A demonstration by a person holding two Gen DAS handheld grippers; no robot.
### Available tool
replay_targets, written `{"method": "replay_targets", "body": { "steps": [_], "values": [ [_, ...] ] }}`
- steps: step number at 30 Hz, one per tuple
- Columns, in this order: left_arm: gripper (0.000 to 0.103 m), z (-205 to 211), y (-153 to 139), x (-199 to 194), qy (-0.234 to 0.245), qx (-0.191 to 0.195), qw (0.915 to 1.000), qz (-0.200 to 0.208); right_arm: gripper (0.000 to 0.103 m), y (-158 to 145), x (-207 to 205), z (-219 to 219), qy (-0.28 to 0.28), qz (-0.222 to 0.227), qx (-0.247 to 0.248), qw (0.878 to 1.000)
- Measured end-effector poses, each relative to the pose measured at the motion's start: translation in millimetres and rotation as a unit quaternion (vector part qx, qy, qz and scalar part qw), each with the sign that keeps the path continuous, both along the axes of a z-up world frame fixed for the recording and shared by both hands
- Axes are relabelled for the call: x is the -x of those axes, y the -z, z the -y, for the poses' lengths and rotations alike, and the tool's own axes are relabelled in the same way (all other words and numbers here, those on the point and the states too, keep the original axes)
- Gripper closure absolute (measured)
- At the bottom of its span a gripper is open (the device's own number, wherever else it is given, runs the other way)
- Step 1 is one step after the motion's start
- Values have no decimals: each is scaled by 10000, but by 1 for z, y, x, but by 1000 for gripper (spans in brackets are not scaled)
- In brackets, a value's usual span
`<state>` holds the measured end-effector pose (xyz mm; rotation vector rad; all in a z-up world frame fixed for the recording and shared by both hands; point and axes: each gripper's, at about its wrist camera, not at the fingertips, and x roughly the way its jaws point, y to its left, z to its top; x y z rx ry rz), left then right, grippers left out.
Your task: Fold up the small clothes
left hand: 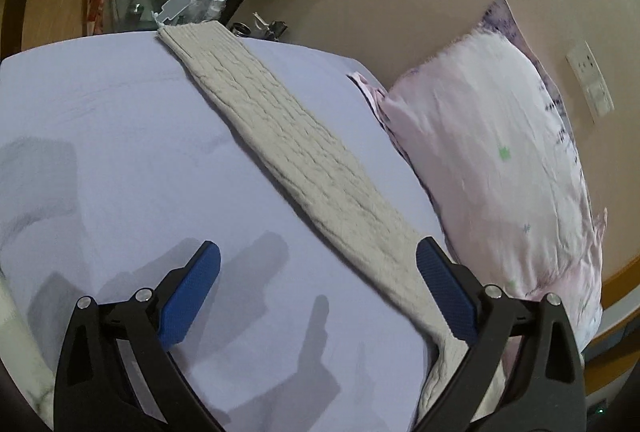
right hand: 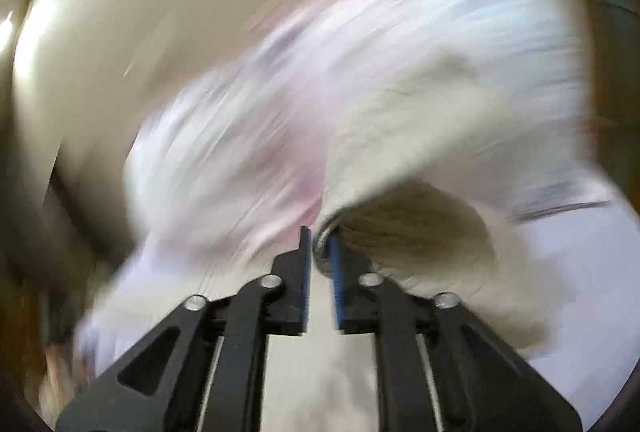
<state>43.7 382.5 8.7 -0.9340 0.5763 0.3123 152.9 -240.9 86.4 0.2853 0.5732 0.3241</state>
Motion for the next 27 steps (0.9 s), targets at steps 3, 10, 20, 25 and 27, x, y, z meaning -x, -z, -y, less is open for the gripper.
{"method": "replay_targets", "body": {
  "steps": [3,10,20,25,27],
  "values": [
    [3,-10,1,0,-191,86,9998,41,54,30,-3,-81,-844,-750,765,9907],
    [22,-47,11,-11,-479,606,9969,121,16,8,28,-32,-25,-203,826,9964],
    [49,-82,22,-32,-747,1126,9908,112,15,41,18,29,667,-724,261,9948],
    [95,-78,26,-51,-673,1400,9878,-111,15,52,22,40,767,-802,162,9937],
    [97,-65,8,-58,-635,1052,9924,-48,15,53,25,48,833,-824,156,9930]
  ]
}}
